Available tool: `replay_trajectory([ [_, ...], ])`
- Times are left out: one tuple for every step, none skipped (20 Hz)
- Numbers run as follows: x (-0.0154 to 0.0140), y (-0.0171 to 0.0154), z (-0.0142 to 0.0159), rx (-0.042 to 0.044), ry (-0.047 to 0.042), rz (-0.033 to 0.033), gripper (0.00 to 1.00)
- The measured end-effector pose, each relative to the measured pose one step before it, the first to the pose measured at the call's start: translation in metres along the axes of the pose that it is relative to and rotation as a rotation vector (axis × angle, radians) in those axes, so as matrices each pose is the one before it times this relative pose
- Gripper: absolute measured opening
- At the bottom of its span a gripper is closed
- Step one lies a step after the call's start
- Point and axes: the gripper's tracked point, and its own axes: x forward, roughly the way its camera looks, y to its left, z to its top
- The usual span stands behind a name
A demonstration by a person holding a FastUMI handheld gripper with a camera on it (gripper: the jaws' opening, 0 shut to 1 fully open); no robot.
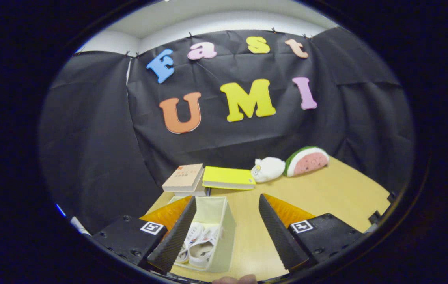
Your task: Open the storage box then place both shoes into the box .Put the left shoe in first, then the right shoe, with the right side of both shoes facing outward in a uniform manner.
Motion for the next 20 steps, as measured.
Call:
replay_trajectory([
  [-0.01014, -0.01117, 0.01017, -0.04267, -0.0562, -0.00768, 1.0],
  [-0.01132, -0.01351, 0.00522, -0.04956, -0.05166, -0.01136, 1.0],
  [-0.01455, -0.01135, -0.00143, -0.04086, -0.02802, 0.00181, 1.0],
  [-0.01179, -0.00714, -0.00303, -0.02987, -0.02009, 0.007, 1.0],
  [-0.01006, -0.00792, -0.0053, -0.01531, -0.01227, 0.00165, 1.0],
  [-0.00839, -0.01125, -0.00647, -0.00457, -0.0059, -0.00056, 1.0],
  [-0.00757, -0.01012, -0.00565, -0.00376, -0.01285, -0.00678, 1.0],
  [-0.00646, -0.0129, -0.00545, -0.01052, -0.01664, -0.02497, 1.0],
  [-0.00658, -0.01475, -0.00275, -0.01254, -0.03003, -0.02858, 1.0],
  [-0.00579, -0.00866, -0.0028, -0.00631, -0.02276, -0.01981, 1.0],
  [-0.00725, -0.00477, -0.00701, -0.00205, -0.01494, -0.01164, 1.0],
  [-0.00695, -0.00222, -0.00512, 0.00756, -0.00675, -0.00533, 1.0],
  [-0.00655, -0.00265, -0.00466, 0.00332, -0.00656, -0.00269, 1.0],
  [-0.00637, -0.00195, -0.00254, -0.00572, -0.0057, 0.00036, 1.0],
  [-0.00478, -0.00229, -0.00148, -0.00559, -0.00939, 0.00083, 1.0],
  [-0.00457, -0.00089, -0.00108, -0.01107, -0.01057, -0.00192, 1.0],
  [-0.00449, 0.00123, -0.00173, -0.00215, -0.00279, 0.00608, 1.0],
  [-0.00413, 0.00199, -0.00138, 0.00743, 0.00017, 0.00674, 1.0],
  [-0.00241, 0.00258, -0.00204, 0.00908, 0.00181, 0.00816, 1.0],
  [-0.00195, 0.00272, -0.00367, 0.00263, 0.00953, 0.01182, 1.0],
])
